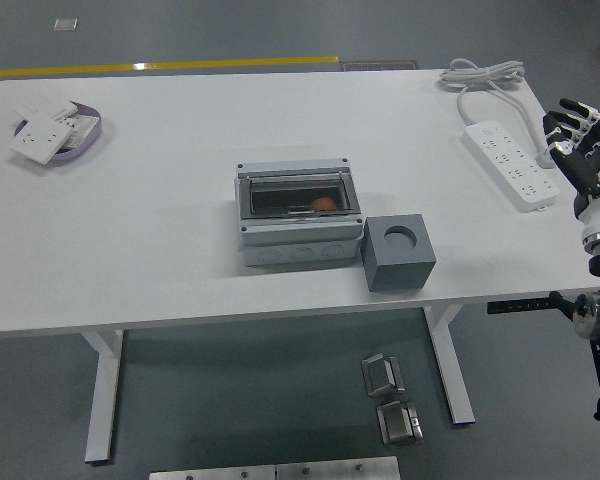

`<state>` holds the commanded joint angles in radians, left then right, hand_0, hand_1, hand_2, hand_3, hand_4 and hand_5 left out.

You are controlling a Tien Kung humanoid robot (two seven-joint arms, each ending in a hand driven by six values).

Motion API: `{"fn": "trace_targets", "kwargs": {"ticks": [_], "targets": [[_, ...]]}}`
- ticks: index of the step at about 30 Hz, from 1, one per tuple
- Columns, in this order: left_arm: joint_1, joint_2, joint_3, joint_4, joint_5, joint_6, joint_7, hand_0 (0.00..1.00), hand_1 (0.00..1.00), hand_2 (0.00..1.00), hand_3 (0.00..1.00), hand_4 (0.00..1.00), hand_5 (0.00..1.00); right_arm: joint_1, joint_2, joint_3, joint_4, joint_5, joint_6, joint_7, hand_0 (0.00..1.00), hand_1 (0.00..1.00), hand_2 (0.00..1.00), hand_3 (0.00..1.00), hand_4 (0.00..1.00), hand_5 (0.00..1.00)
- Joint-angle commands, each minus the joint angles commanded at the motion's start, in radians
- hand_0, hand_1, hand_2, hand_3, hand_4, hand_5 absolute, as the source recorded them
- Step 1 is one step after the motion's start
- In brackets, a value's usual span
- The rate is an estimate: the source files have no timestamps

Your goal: Pick up the cylinder from the cube,place it in the box,flap close box

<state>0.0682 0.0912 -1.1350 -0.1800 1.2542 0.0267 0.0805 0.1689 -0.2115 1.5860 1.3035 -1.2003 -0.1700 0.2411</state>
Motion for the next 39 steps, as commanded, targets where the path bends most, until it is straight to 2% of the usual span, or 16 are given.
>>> {"fn": "trace_targets", "kwargs": {"ticks": [1,6,7,21,39], "targets": [[0.001,-0.001,0.000,0.000,-0.001,0.000,0.000,0.596,0.619,0.575,0.611,0.673,0.295,-0.001,-0.001,0.001,0.002,-0.010,0.002,-0.004,0.774,0.700,0.698,0.743,0.787,0.261],[0.010,-0.008,-0.003,0.000,-0.004,-0.001,0.000,0.596,0.619,0.575,0.611,0.673,0.295,-0.010,-0.004,0.002,0.016,-0.086,0.019,-0.039,0.774,0.700,0.698,0.743,0.787,0.261],[0.011,-0.009,-0.003,0.000,-0.004,-0.001,0.000,0.596,0.619,0.575,0.611,0.673,0.295,-0.012,-0.003,0.002,0.017,-0.095,0.021,-0.042,0.804,0.739,0.734,0.796,0.800,0.253],[0.010,-0.012,-0.006,0.000,-0.002,-0.003,0.000,0.596,0.619,0.575,0.611,0.674,0.294,-0.012,-0.002,-0.002,0.027,-0.157,0.039,-0.064,0.820,0.758,0.760,0.822,0.804,0.255],[0.026,-0.023,-0.011,0.000,0.011,0.008,0.012,0.596,0.619,0.575,0.611,0.674,0.294,-0.009,-0.002,-0.026,0.017,-0.114,0.021,-0.034,0.869,0.799,0.798,0.838,0.807,0.249]]}}
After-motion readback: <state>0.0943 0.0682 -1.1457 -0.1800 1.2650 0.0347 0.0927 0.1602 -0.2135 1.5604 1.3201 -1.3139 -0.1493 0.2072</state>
